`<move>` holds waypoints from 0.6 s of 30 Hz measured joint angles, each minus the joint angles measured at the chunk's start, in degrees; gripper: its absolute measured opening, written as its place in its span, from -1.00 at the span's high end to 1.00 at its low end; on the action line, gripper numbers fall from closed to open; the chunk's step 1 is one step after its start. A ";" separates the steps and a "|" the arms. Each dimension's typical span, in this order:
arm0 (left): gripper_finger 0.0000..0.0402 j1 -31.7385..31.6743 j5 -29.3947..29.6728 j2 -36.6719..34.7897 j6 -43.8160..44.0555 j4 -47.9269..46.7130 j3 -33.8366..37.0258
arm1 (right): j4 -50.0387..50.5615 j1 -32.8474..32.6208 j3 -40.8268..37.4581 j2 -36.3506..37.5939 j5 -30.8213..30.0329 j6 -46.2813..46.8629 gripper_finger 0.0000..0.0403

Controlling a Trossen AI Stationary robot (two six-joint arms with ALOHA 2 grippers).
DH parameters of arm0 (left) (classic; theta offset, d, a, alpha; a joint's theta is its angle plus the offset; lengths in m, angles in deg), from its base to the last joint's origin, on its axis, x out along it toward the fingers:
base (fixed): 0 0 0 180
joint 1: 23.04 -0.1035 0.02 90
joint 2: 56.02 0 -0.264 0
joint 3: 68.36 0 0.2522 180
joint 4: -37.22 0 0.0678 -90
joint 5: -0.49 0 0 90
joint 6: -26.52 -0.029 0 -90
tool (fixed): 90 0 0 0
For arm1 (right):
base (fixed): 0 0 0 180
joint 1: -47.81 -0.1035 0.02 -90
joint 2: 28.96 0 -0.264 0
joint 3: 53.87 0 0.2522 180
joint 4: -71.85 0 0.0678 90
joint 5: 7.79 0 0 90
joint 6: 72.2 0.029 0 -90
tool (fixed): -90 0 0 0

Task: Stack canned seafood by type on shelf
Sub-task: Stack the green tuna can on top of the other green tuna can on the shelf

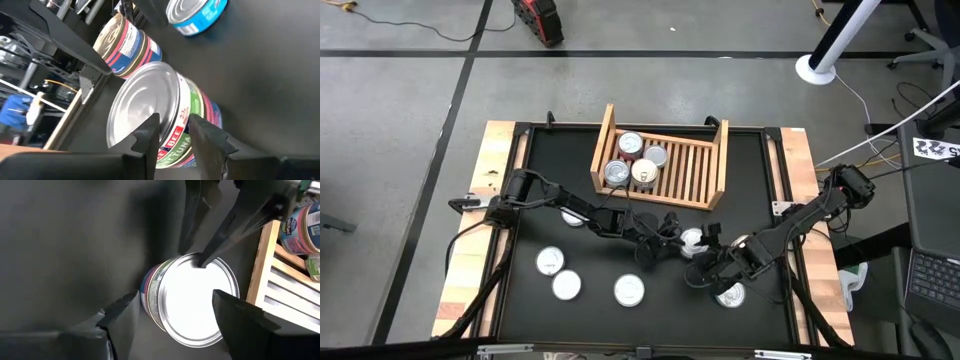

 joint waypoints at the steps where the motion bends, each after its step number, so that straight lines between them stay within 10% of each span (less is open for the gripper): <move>1: 0.51 0.00 0.50 0.00 -1.16 -0.12 0.02 | 0.02 0.00 0.00 -0.02 0.28 0.12 -0.24; 18: 0.98 0.21 1.74 0.00 -5.81 0.35 0.00 | 0.04 0.00 0.00 0.00 3.79 1.59 -0.24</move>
